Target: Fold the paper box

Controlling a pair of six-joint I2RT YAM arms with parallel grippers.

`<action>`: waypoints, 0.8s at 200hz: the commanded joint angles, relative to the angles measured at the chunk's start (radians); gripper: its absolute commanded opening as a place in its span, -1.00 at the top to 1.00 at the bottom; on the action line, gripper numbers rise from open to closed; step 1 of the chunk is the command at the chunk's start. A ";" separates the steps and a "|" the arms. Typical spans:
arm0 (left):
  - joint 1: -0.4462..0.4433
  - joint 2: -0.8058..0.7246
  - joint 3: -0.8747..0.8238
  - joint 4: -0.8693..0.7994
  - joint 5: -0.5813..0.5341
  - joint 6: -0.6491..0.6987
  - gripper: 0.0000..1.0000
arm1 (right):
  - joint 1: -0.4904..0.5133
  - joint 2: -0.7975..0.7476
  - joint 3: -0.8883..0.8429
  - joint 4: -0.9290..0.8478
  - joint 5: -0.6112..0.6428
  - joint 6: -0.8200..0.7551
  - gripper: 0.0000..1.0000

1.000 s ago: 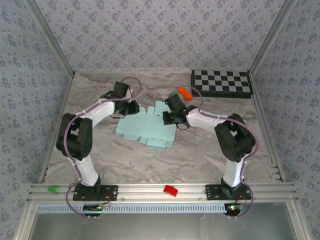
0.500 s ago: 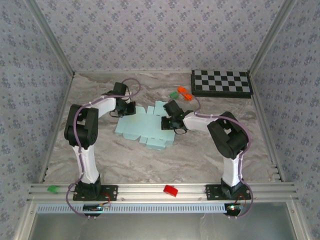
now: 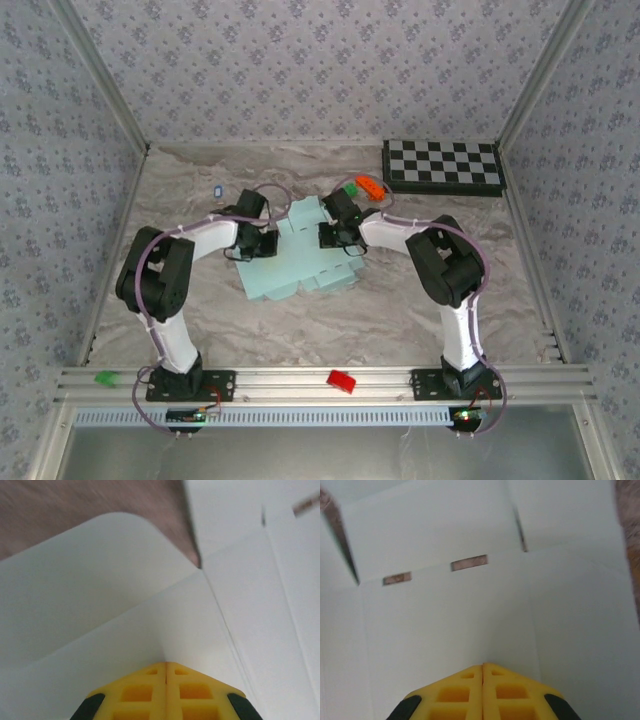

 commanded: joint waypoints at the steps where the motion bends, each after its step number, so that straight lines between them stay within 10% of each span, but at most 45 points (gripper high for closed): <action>1: -0.056 -0.045 -0.060 0.003 0.034 -0.091 0.93 | -0.013 0.050 0.041 -0.077 -0.004 -0.054 0.83; 69: -0.208 -0.047 -0.113 0.077 0.035 -0.185 0.88 | -0.020 0.107 0.144 -0.116 -0.059 -0.090 0.79; 160: -0.155 -0.047 0.130 -0.048 -0.028 -0.046 0.73 | -0.054 -0.135 -0.017 -0.088 -0.046 -0.051 0.79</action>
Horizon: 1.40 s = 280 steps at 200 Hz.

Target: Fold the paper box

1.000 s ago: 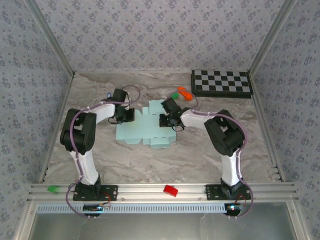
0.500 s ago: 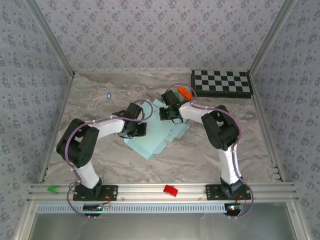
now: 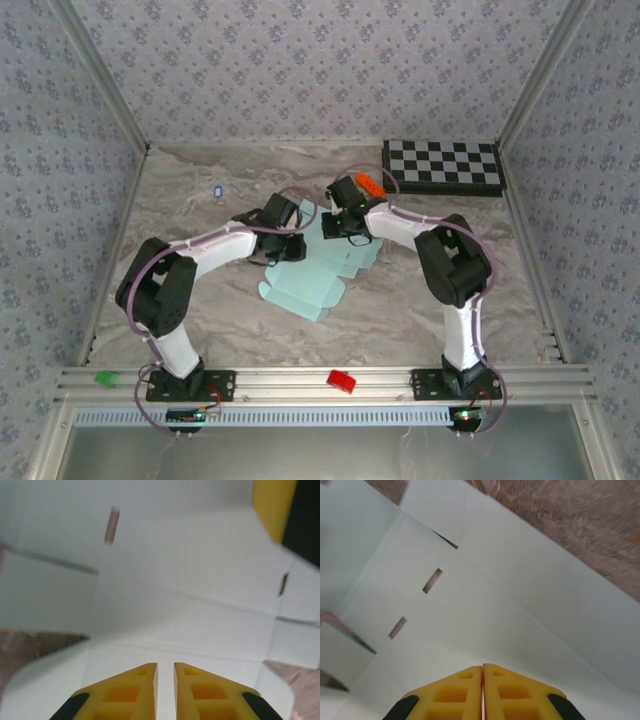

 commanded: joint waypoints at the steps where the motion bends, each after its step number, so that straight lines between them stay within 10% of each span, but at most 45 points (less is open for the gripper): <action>1: 0.032 0.018 0.062 -0.049 -0.007 0.071 0.74 | -0.013 -0.077 -0.067 -0.015 0.001 0.018 0.79; 24: 0.060 0.064 0.090 -0.031 0.041 0.124 1.00 | -0.023 -0.109 -0.150 0.009 0.003 0.041 0.86; 190: -0.015 0.055 -0.139 0.135 0.080 -0.047 1.00 | -0.040 0.008 -0.109 -0.002 0.014 0.015 0.97; 280: 0.068 -0.010 0.074 -0.008 0.007 0.023 0.64 | -0.025 -0.057 -0.049 -0.012 -0.019 0.022 0.92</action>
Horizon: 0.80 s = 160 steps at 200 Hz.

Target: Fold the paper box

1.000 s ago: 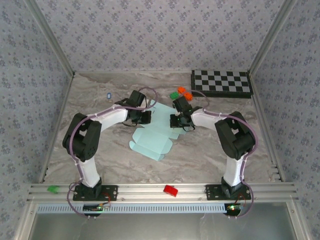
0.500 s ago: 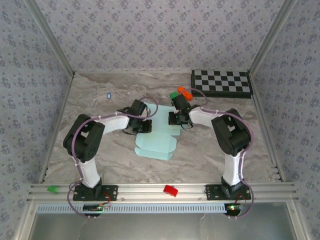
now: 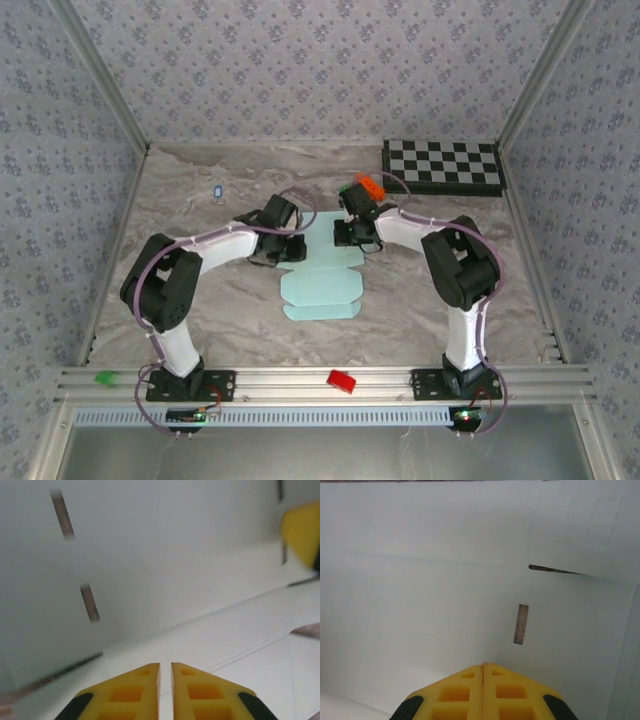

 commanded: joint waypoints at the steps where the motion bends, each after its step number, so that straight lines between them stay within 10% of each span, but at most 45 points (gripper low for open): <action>1: 0.049 -0.042 0.084 -0.049 -0.033 0.026 0.63 | 0.010 -0.033 0.047 -0.013 -0.024 -0.001 0.92; 160: 0.162 0.286 0.520 -0.313 -0.157 0.130 0.05 | 0.065 0.081 0.025 0.053 -0.062 0.096 0.89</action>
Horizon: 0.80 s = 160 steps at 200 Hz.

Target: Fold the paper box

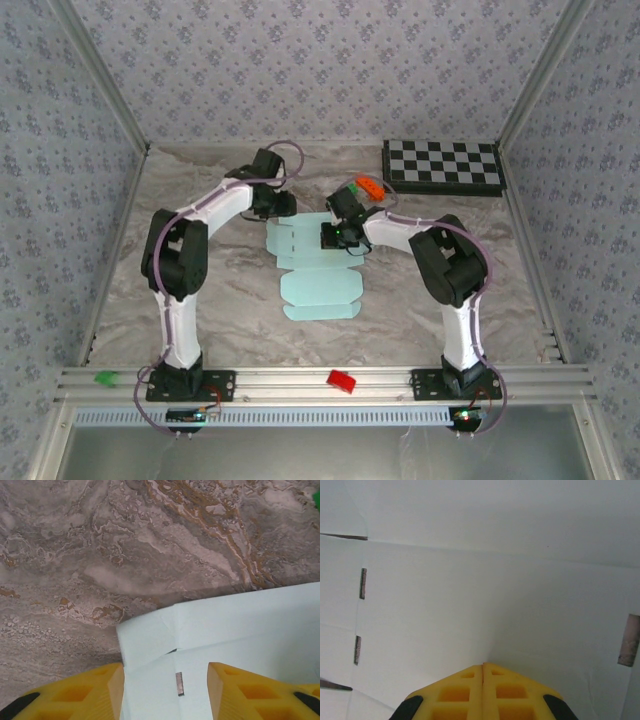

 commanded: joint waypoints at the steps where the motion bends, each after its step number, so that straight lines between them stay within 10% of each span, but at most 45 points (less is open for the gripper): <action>1: 0.003 0.027 0.057 -0.069 -0.038 0.022 0.05 | 0.008 0.013 -0.009 -0.005 -0.002 0.020 0.89; 160: 0.008 0.141 0.159 -0.158 0.010 0.048 0.04 | 0.015 0.025 -0.016 0.000 -0.004 0.032 0.90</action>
